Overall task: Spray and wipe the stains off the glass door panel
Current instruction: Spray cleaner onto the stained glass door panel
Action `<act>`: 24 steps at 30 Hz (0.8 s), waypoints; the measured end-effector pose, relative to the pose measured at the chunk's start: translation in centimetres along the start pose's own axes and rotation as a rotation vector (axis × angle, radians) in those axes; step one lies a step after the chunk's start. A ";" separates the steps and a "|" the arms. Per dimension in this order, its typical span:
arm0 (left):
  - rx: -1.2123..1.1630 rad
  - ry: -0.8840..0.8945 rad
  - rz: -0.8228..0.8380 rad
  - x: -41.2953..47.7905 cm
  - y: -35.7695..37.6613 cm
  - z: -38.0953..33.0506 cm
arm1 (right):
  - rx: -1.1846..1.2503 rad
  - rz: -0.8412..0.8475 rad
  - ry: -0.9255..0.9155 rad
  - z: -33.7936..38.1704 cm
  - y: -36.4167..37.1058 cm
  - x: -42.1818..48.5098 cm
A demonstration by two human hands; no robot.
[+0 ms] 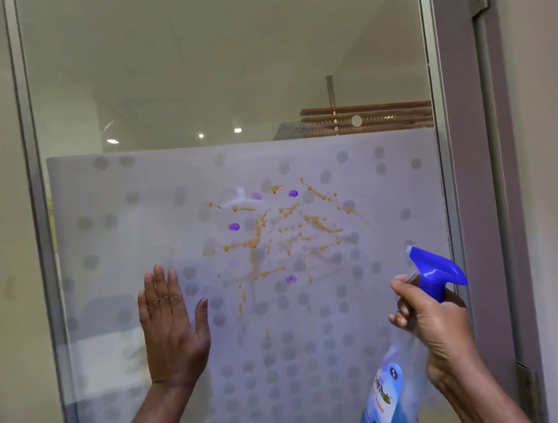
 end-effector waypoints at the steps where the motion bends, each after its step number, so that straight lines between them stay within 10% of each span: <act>1: 0.000 0.000 -0.001 0.0 0.0 0.0 | 0.000 -0.001 -0.002 0.1 0.0 0.2; 24: 0.050 0.006 0.004 -0.1 0.2 0.1 | 0.086 0.166 -0.172 7.3 9.1 3.4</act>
Point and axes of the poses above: each hand's wrist, its own x-axis towards the middle knuckle, its own y-axis out of the palm, z = x × y, the point moved 7 cm from there along x, towards the middle knuckle, and after that the axes turned 11 degrees about -y, right-handed, at the moved point
